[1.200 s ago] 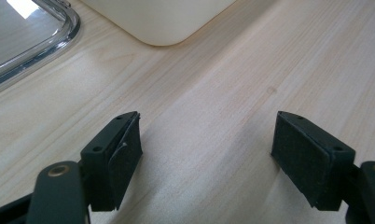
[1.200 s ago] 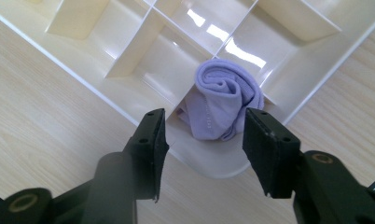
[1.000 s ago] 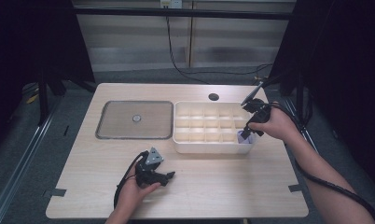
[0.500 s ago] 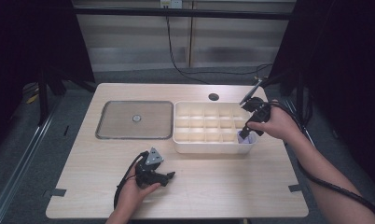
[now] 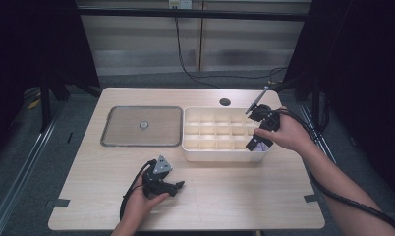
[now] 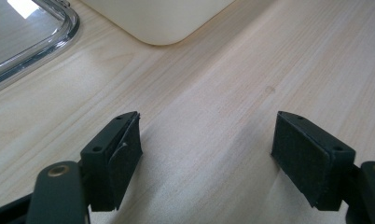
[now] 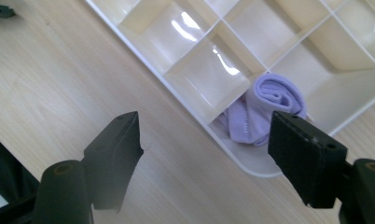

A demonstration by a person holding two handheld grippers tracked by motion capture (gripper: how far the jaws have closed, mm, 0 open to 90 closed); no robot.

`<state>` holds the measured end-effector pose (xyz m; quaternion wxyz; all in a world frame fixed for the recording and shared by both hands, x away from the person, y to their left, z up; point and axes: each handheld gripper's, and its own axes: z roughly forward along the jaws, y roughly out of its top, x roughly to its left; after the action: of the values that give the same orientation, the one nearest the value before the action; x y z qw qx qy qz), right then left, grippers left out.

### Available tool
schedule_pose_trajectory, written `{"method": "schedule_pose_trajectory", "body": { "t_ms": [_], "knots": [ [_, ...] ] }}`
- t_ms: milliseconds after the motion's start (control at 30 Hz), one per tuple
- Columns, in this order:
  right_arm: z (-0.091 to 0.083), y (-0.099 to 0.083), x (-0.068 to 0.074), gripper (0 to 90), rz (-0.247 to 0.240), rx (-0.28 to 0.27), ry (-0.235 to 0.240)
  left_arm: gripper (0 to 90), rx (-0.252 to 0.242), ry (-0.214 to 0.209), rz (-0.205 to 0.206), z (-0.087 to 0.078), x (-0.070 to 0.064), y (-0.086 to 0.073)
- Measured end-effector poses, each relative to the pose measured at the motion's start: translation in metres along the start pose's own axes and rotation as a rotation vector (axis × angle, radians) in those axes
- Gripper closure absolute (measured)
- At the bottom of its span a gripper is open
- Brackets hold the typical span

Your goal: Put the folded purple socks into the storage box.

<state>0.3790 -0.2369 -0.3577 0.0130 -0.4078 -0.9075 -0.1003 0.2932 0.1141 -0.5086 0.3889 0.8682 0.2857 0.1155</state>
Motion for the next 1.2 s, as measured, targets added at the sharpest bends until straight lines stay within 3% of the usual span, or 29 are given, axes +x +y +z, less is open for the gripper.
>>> {"method": "schedule_pose_trajectory", "body": {
  "t_ms": [467,1200],
  "knots": [
    [0.011,-0.005,0.024,21.7,-0.101,0.019,0.024,23.4,0.001,0.000,0.001,0.000,0.000,0.000],
    [0.019,-0.013,0.054,21.7,-0.184,0.008,0.061,23.5,0.011,-0.004,0.007,-0.001,0.000,0.000]
  ]
}}
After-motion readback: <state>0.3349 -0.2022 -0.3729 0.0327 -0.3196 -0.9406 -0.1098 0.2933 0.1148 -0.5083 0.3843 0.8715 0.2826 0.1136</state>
